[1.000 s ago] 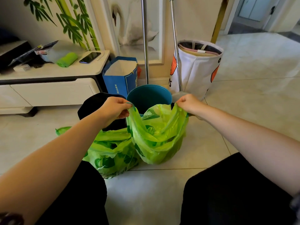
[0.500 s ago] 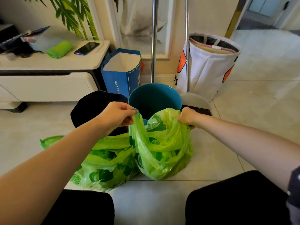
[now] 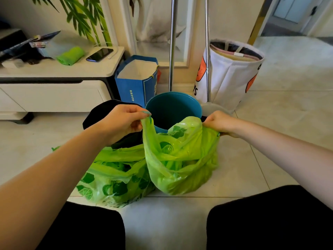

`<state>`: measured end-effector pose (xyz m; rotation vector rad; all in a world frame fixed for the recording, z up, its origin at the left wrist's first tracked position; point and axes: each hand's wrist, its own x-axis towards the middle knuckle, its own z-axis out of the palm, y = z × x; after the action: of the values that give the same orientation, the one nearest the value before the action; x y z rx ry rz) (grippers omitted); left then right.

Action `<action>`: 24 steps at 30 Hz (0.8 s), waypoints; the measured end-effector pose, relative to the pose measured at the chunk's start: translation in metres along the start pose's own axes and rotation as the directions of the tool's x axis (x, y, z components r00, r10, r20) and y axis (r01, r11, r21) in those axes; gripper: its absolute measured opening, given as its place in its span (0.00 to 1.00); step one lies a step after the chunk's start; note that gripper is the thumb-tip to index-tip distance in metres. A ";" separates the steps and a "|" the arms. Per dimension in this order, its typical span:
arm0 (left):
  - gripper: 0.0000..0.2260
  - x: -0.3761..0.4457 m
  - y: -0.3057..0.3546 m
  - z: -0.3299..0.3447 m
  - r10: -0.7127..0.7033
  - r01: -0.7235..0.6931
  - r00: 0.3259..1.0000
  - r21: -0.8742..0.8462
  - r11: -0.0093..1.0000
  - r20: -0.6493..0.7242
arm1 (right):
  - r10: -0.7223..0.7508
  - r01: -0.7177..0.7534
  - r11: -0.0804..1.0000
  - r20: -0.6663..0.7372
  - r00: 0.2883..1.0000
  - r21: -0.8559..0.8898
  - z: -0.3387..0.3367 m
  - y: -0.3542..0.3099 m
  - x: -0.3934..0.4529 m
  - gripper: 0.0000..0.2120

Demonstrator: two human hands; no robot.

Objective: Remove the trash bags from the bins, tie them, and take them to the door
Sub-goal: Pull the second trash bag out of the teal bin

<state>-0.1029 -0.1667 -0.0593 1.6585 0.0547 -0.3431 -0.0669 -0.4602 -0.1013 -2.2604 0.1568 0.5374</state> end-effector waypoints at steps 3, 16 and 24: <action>0.08 -0.008 0.013 -0.004 0.067 -0.063 0.997 -0.149 0.987 0.022 | -0.112 0.113 0.992 -0.027 0.993 0.049 -0.010 -0.006 -0.024 0.09; 0.04 0.001 -0.011 0.008 -0.079 0.080 0.987 0.003 0.997 -0.139 | 0.056 -0.034 0.977 0.101 0.993 -0.211 0.006 0.032 -0.066 0.13; 0.04 0.014 -0.030 0.007 -0.089 0.166 0.965 0.311 0.936 -0.246 | -0.022 -0.027 0.974 -0.213 0.977 -0.224 -0.005 0.035 -0.044 0.11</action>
<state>-0.0976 -0.1721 -0.0920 2.0287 0.2938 -0.2679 -0.1146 -0.4904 -0.1034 -2.5398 0.2168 0.3234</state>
